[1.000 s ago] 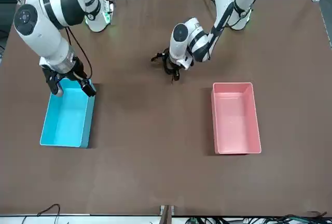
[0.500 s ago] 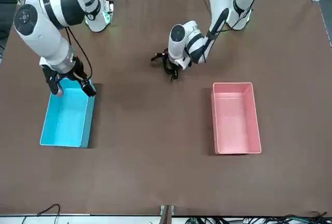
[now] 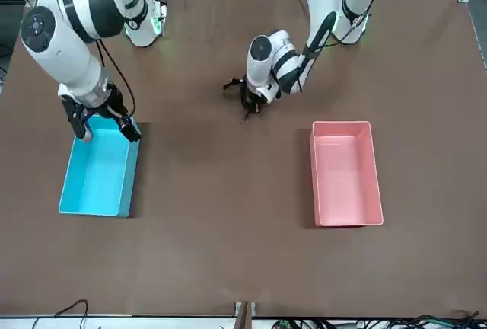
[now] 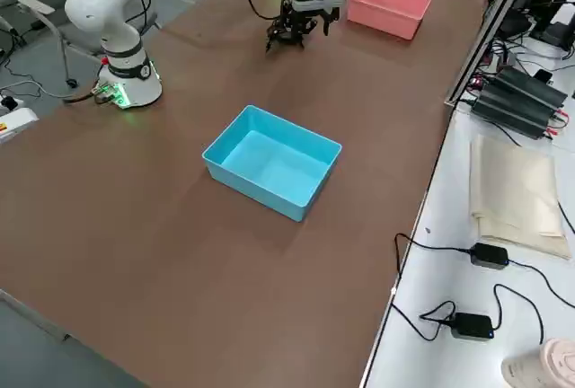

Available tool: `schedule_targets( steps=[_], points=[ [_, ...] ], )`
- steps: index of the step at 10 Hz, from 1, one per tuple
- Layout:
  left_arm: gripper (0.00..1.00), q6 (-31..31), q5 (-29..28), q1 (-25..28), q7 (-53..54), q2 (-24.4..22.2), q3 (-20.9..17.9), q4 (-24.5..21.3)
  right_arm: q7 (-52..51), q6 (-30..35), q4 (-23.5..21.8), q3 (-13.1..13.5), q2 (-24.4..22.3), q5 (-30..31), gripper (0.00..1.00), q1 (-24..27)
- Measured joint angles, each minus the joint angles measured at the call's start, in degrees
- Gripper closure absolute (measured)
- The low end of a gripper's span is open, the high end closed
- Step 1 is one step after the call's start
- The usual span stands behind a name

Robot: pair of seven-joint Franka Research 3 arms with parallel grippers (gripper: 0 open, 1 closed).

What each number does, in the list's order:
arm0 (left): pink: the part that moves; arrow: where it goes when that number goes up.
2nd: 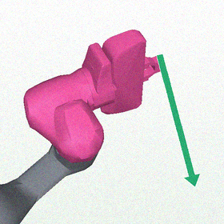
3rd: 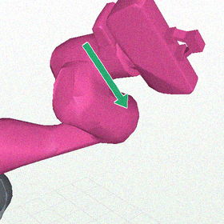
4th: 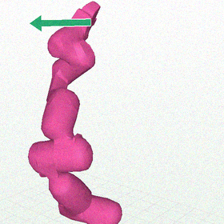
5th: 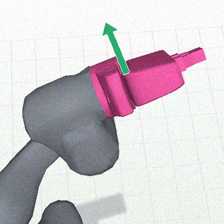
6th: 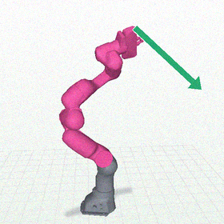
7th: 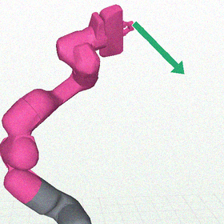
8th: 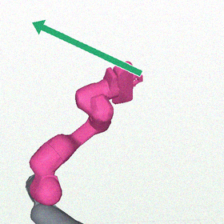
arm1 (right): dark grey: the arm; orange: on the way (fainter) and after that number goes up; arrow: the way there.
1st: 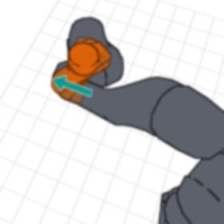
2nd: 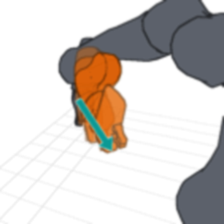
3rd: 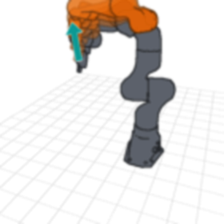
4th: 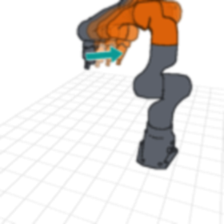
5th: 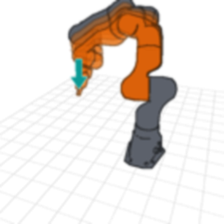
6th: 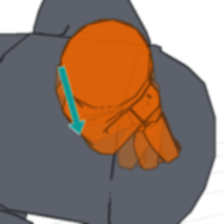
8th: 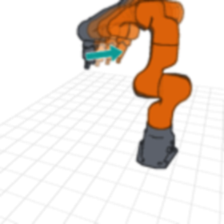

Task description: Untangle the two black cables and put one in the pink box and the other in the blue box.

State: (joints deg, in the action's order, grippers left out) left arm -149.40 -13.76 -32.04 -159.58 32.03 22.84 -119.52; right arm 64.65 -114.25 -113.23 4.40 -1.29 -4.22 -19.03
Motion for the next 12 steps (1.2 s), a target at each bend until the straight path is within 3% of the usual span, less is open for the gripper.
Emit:
schedule_targets(
  steps=[3,5,9,12],
  points=[
    [0.80,1.6,0.0,0.5,0.0,-0.6,-0.1,0.8,0.0,0.0,0.0,0.0,0.0,0.0,0.00,0.0],
    [0.80,7.0,-0.3,3.4,0.8,-2.2,-0.6,3.7,1.5,0.0,0.1,0.0,0.0,0.0,0.00,-0.1],
    [0.80,19.3,0.8,12.7,3.7,-3.5,-0.3,15.6,9.6,-0.5,0.2,0.0,0.0,-1.0,0.00,-2.5],
    [0.80,26.7,4.2,14.1,4.7,-3.2,-0.1,26.9,17.3,-0.8,0.9,0.0,0.7,-3.4,0.00,-4.6]
  ],
)
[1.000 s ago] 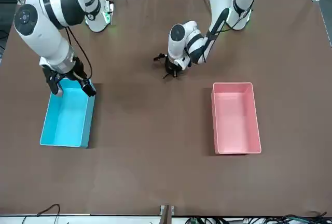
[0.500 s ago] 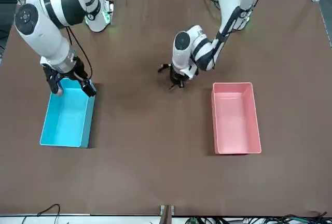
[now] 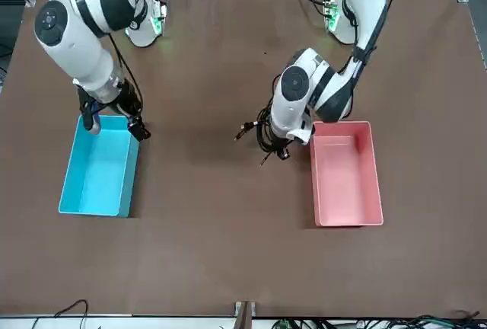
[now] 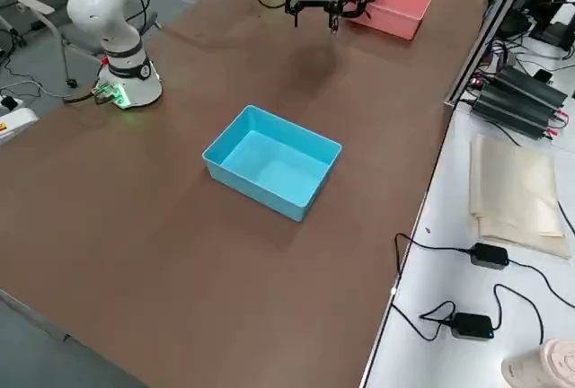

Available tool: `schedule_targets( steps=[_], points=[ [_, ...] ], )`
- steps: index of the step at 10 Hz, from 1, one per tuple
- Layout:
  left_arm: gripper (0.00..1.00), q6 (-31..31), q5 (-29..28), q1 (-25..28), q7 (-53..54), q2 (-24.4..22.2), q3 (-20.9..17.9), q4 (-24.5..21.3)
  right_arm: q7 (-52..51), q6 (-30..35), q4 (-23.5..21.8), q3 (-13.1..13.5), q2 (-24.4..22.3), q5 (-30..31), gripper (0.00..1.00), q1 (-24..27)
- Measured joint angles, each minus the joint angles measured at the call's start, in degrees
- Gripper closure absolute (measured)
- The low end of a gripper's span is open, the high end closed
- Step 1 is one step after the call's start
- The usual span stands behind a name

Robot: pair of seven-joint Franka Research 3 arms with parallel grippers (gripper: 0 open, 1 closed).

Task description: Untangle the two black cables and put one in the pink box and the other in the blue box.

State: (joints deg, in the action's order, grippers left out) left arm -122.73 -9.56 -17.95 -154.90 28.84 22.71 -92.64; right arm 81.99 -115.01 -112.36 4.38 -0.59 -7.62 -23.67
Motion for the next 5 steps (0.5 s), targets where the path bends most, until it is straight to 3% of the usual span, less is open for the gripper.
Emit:
schedule_targets(
  steps=[3,5],
  points=[
    [0.80,3.1,0.2,-3.1,0.0,2.5,0.4,8.3,4.3,-3.0,1.0,-0.1,2.7,-0.6,0.00,-6.9],
    [0.80,3.3,1.1,-6.3,-0.2,4.1,0.5,10.9,5.4,-4.0,1.6,-0.1,3.4,-3.2,0.00,-9.0]
  ],
)
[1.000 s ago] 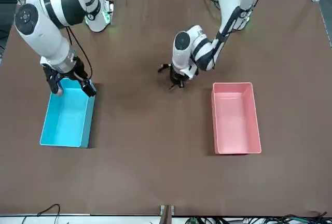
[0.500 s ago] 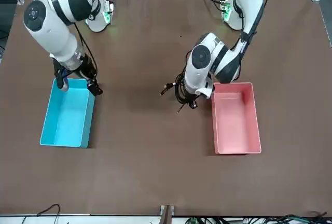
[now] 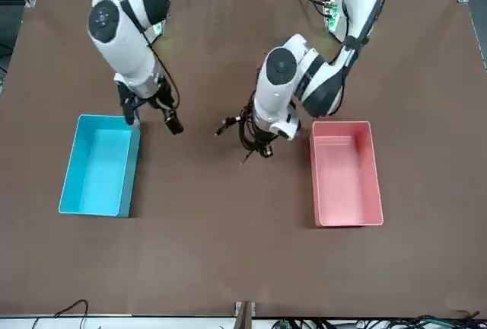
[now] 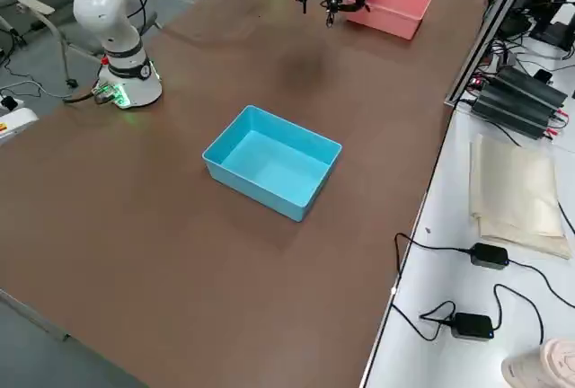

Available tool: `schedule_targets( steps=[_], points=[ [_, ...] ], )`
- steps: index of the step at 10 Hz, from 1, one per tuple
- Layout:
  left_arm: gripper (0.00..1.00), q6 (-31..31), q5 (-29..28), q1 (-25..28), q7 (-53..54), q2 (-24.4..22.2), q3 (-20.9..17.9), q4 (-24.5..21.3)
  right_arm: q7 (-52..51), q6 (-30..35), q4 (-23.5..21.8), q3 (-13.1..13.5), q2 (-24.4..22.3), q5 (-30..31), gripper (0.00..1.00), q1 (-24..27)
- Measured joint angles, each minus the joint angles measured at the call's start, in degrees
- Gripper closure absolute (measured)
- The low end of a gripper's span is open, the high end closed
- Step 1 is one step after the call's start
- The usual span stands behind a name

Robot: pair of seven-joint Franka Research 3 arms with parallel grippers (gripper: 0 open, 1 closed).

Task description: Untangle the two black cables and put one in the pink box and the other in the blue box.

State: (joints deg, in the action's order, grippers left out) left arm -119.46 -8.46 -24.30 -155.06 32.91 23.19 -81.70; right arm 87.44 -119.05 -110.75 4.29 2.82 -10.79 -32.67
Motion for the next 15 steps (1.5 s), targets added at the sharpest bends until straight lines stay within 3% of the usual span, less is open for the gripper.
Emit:
schedule_targets(
  steps=[6,15],
  points=[
    [0.80,0.3,3.6,-2.4,0.0,0.3,0.3,3.5,7.8,-4.9,1.5,0.0,4.7,-0.4,0.00,-5.5],
    [0.80,1.0,5.5,-1.8,0.0,0.3,0.3,4.0,10.1,-5.1,1.6,0.0,8.7,-0.4,0.03,-7.4]
  ],
)
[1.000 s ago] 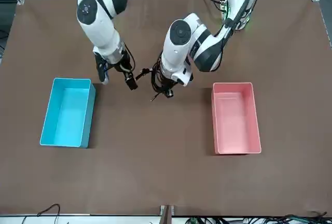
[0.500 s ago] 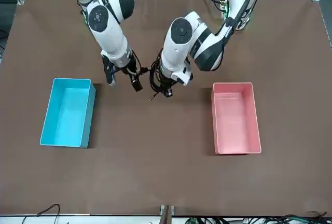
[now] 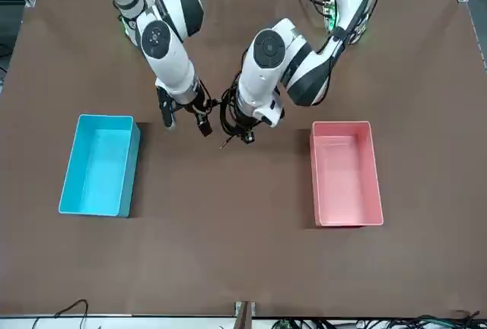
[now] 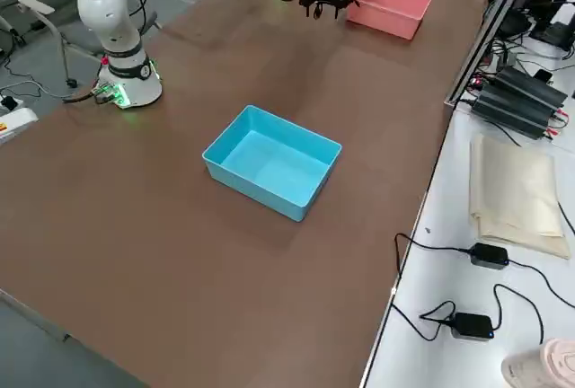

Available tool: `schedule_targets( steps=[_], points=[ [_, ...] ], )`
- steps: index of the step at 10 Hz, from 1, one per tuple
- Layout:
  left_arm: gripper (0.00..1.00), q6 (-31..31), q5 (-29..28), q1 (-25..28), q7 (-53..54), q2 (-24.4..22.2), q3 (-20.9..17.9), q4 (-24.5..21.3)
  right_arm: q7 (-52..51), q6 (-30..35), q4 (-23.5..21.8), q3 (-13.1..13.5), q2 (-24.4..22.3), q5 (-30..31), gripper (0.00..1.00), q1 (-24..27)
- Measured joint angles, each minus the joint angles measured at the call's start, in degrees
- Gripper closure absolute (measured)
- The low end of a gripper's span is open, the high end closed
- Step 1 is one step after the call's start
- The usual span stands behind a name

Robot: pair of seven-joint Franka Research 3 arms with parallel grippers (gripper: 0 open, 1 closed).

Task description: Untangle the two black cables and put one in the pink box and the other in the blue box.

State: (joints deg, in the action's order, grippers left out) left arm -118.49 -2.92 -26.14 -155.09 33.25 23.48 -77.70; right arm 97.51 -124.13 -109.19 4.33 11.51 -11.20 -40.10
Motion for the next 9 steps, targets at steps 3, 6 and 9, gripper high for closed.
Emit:
schedule_targets(
  steps=[3,6,9],
  points=[
    [0.80,0.1,0.0,0.0,0.0,0.0,0.0,0.0,0.1,-0.2,0.0,0.0,0.7,0.0,0.27,-1.2],
    [0.80,0.6,0.0,0.0,0.0,0.0,0.0,0.0,0.1,-0.2,0.0,0.0,0.7,0.0,0.59,-1.5],
    [0.80,0.7,0.0,0.0,0.0,0.0,0.0,0.1,0.2,-0.1,0.1,0.0,0.7,0.0,0.81,-1.6]
  ],
)
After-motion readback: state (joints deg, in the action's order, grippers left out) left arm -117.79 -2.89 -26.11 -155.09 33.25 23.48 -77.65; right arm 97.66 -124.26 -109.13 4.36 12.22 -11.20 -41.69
